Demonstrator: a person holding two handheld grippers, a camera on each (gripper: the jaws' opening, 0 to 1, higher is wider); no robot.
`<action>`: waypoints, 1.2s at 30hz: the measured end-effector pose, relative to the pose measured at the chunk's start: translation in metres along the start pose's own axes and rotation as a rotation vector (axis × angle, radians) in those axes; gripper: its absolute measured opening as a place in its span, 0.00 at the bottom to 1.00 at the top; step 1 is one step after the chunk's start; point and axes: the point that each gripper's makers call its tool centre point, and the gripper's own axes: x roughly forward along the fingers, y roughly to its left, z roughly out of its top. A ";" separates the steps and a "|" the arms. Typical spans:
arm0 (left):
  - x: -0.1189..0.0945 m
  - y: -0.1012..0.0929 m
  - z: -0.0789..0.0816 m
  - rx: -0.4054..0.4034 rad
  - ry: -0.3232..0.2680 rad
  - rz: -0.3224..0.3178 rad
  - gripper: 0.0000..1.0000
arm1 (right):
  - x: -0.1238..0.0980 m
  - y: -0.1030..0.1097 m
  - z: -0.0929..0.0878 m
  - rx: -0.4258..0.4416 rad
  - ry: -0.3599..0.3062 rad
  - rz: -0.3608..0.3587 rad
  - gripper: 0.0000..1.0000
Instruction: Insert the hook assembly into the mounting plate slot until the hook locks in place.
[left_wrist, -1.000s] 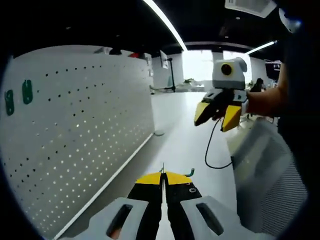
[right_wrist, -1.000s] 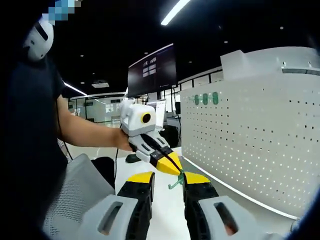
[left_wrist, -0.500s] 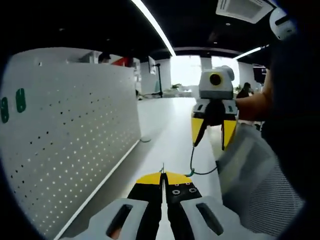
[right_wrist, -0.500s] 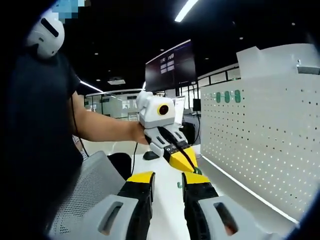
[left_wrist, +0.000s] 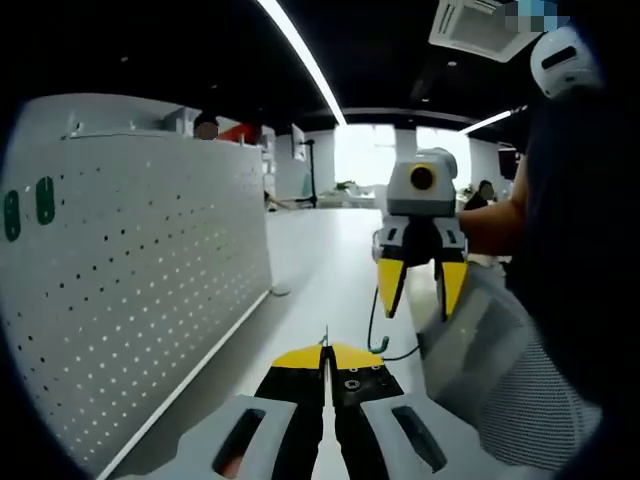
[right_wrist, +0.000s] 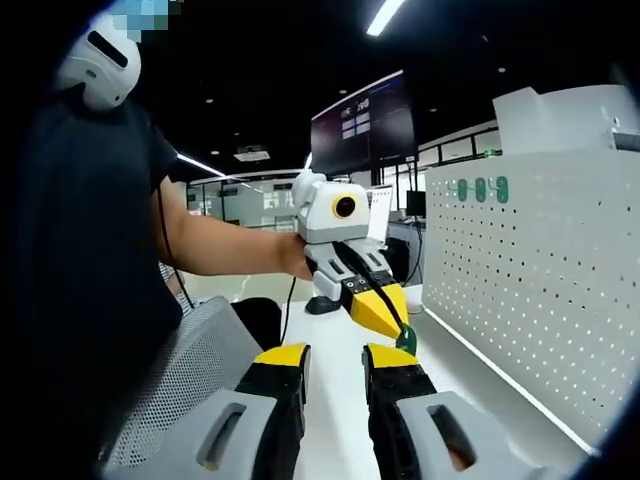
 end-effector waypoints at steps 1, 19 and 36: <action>-0.001 -0.001 0.002 -0.004 -0.009 -0.007 0.01 | 0.001 0.000 0.000 -0.001 0.001 0.001 0.20; -0.003 -0.026 0.020 0.005 -0.076 -0.120 0.01 | 0.002 0.009 0.005 -0.068 -0.002 0.049 0.10; 0.003 -0.036 0.022 -0.004 -0.075 -0.179 0.01 | 0.001 0.017 0.004 -0.085 0.009 0.117 0.03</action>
